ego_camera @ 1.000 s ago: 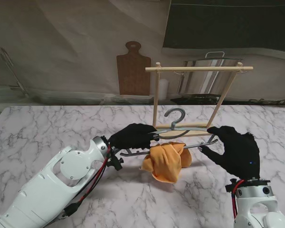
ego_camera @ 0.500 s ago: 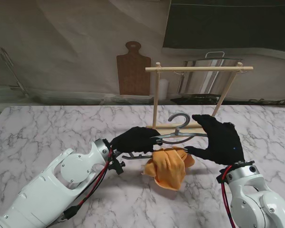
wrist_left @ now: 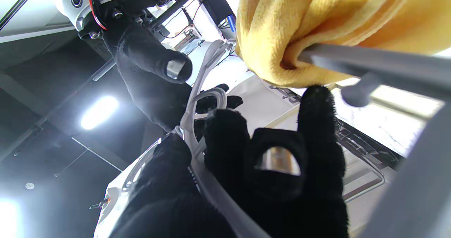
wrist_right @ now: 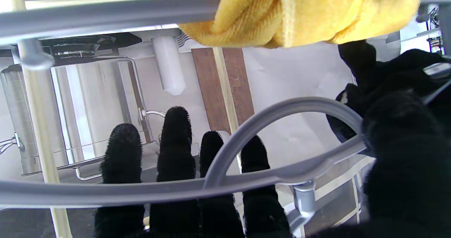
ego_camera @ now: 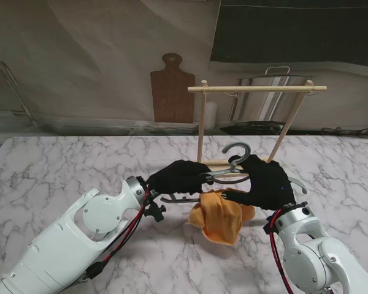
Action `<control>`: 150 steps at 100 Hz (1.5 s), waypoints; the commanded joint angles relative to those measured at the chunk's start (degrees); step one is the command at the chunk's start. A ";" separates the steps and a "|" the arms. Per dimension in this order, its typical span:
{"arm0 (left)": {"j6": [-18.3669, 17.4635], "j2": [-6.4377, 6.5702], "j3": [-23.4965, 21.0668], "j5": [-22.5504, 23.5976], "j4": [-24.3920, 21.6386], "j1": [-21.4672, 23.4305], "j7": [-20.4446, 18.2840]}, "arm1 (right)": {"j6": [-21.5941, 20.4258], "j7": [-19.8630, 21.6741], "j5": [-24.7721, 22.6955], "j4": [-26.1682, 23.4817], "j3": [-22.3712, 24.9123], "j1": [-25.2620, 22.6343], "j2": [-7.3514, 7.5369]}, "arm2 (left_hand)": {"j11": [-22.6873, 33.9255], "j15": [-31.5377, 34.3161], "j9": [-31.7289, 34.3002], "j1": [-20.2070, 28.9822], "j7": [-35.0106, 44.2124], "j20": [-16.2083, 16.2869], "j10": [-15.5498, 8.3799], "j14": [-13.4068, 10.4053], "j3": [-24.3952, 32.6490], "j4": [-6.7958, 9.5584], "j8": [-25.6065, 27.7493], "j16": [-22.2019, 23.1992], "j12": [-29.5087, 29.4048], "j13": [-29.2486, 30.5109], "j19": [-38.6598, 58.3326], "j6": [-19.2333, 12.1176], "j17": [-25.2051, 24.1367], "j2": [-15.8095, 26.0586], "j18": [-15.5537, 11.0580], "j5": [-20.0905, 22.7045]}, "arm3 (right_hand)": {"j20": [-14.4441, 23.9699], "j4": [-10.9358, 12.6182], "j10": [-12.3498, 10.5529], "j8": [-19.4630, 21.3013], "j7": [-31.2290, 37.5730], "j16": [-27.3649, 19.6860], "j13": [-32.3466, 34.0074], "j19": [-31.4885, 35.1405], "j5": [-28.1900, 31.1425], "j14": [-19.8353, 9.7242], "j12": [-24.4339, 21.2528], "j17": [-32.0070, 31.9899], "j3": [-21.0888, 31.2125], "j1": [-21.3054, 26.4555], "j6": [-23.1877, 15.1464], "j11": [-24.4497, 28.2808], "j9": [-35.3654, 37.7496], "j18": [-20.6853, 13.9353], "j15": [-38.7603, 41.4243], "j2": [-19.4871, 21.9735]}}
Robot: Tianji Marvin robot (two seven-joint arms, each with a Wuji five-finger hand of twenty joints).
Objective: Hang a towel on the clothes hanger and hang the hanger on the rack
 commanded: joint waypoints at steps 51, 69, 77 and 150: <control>1.14 -0.96 1.03 -0.21 0.45 -1.16 0.50 | 0.07 -2.87 1.96 2.37 -2.76 1.74 -0.66 | 1.35 1.79 0.24 3.40 0.84 0.62 -4.75 3.37 1.21 2.69 0.66 -0.39 0.38 1.76 119.90 -4.92 2.56 1.22 -5.54 0.16 | 1.89 -1.93 -1.33 24.63 37.98 7.76 10.17 14.12 9.61 -4.39 6.40 8.03 -14.82 17.22 -6.45 9.53 7.50 -2.50 18.54 17.63; 1.22 -1.13 1.41 -0.31 0.81 -1.40 0.85 | -1.41 -2.28 2.21 2.74 -2.61 1.92 -0.52 | 1.34 1.79 0.22 3.30 0.88 0.62 -4.75 3.37 1.17 2.67 0.62 -0.39 0.39 1.76 119.89 -4.97 2.56 1.26 -5.55 0.19 | 2.03 -0.73 -3.65 22.79 44.72 10.86 14.17 20.24 13.96 -6.15 11.51 12.88 -20.29 24.17 -8.17 14.54 13.83 -4.29 30.76 21.34; 1.16 -1.22 1.49 -0.27 0.94 -1.48 1.10 | -3.09 -0.73 2.60 2.73 -2.09 1.89 -0.29 | 1.33 1.77 0.19 3.27 0.84 0.62 -4.75 3.34 1.18 2.68 0.58 -0.39 0.39 1.70 119.88 -4.98 2.56 1.35 -5.56 0.08 | 2.67 -0.08 -4.26 22.88 45.95 13.18 17.74 26.88 15.56 -8.87 15.42 17.73 -19.34 25.78 -8.36 17.47 17.15 -6.25 43.09 20.41; 2.17 -2.71 1.51 3.99 2.28 -1.16 7.66 | -3.62 -2.66 5.74 3.67 -1.71 1.61 -0.85 | -40.55 -47.86 -21.65 -0.70 -9.87 3.92 6.25 8.63 0.46 0.58 -9.78 -10.44 -19.66 -29.01 70.84 -10.43 -38.76 -0.14 10.56 -6.29 | -4.05 -1.68 -1.74 19.85 41.23 21.01 34.01 54.62 24.45 -25.28 22.59 49.52 -8.82 23.79 -4.86 30.95 44.34 -15.12 77.49 14.72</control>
